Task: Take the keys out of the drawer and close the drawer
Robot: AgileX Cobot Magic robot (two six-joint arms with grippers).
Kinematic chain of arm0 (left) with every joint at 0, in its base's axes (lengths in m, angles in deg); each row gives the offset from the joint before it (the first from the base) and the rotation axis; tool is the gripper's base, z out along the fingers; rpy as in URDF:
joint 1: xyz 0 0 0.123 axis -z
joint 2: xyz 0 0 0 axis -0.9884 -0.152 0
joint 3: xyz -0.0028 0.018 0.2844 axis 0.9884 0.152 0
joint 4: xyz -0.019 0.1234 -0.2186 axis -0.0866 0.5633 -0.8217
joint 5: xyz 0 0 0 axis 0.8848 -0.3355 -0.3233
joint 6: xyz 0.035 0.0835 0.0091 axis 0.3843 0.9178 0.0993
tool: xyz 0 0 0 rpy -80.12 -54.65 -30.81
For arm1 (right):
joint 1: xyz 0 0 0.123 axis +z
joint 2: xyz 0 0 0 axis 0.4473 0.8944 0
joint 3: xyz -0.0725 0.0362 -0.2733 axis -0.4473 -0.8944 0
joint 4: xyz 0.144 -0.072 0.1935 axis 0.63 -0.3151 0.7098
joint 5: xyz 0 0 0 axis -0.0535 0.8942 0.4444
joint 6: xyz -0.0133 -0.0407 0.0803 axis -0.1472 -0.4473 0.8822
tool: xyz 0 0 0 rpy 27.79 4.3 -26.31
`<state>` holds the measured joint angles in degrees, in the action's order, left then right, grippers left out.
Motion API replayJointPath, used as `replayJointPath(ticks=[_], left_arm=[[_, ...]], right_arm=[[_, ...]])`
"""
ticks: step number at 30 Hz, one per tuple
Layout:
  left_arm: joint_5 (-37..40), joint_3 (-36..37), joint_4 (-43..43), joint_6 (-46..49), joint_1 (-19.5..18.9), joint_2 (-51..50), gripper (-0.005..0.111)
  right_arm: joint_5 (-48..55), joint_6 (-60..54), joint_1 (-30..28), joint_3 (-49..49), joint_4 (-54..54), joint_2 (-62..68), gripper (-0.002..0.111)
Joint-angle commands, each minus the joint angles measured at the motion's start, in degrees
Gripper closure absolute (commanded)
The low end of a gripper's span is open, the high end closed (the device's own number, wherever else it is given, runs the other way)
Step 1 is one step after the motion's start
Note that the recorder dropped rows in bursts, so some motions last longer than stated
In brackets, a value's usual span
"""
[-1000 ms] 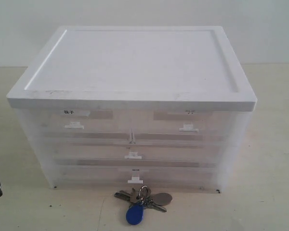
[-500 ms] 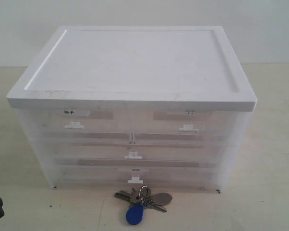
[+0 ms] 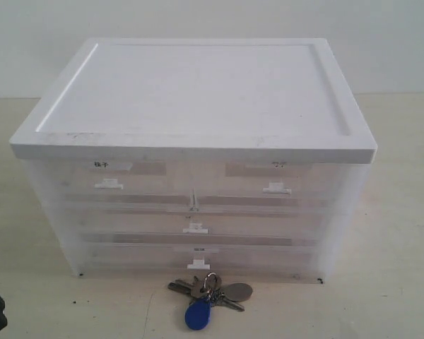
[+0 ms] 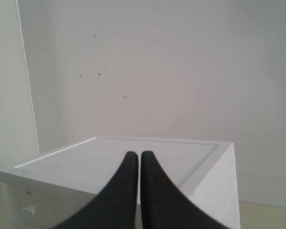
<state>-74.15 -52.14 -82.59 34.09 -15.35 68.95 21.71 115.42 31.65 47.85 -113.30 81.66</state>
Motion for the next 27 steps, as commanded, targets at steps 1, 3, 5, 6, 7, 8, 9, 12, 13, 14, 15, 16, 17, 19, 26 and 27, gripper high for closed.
replayJointPath(ticks=[1,3,5,6,7,8,9,12,13,14,15,16,17,19,26,27], left_arm=[[1.52,0.78,28.41,-29.16,-4.02,0.22,0.102],[1.66,0.88,35.91,-37.36,-6.96,0.22,0.102],[1.66,0.95,38.10,-40.53,-10.46,0.22,0.102],[1.66,0.95,38.49,-41.19,-12.22,0.22,0.102],[1.66,0.95,38.85,-41.64,-13.98,0.22,0.102],[1.56,0.95,39.48,-42.07,-15.36,0.22,0.102],[1.45,0.95,41.02,-43.25,-17.05,0.22,0.102],[3.80,0.95,50.67,-51.97,-21.59,0.22,0.102],[4.04,0.95,55.14,-56.77,-22.57,0.22,0.102],[4.04,0.95,58.82,-60.78,-23.83,0.22,0.102],[4.04,0.95,62.91,-66.19,-25.28,0.22,0.102],[4.04,0.95,63.67,-67.86,-26.55,0.22,0.102],[4.04,0.95,63.06,-68.92,-28.67,0.22,0.102],[4.20,0.95,59.73,-68.47,-31.96,0.22,0.102],[4.89,0.95,52.80,-57.00,-38.22,0.22,0.102],[4.89,0.95,52.80,-56.86,-39.67,0.22,0.102]], right_arm=[[-0.13,-0.06,0.14,-0.18,0.04,-0.39,0.108],[-0.13,-0.06,0.14,-0.18,0.04,-0.39,0.108],[-0.13,-0.06,0.14,-0.18,0.04,-0.39,0.108],[-0.13,-0.06,0.14,-0.18,0.04,-0.39,0.108],[-0.13,-0.06,0.14,-0.18,0.04,-0.39,0.108],[-0.13,-0.06,0.14,-0.18,0.04,-0.39,0.108],[-0.13,-0.06,0.14,-0.18,0.04,-0.39,0.108],[-0.13,-0.06,0.14,-0.18,0.04,-0.39,0.108],[-0.13,-0.06,0.14,-0.18,0.04,-0.39,0.108],[-0.13,-0.06,0.14,-0.18,0.04,-0.39,0.108],[-0.13,-0.06,0.14,-0.18,0.04,-0.39,0.108],[-0.13,-0.06,0.14,-0.18,0.04,-0.39,0.108],[-0.13,-0.06,0.14,-0.18,0.04,-0.39,0.108],[-0.13,-0.06,0.14,-0.18,0.04,-0.39,0.108],[-0.13,-0.06,0.14,-0.18,0.04,-0.39,0.108],[-0.13,-0.06,0.14,-0.18,0.04,-0.39,0.108]])
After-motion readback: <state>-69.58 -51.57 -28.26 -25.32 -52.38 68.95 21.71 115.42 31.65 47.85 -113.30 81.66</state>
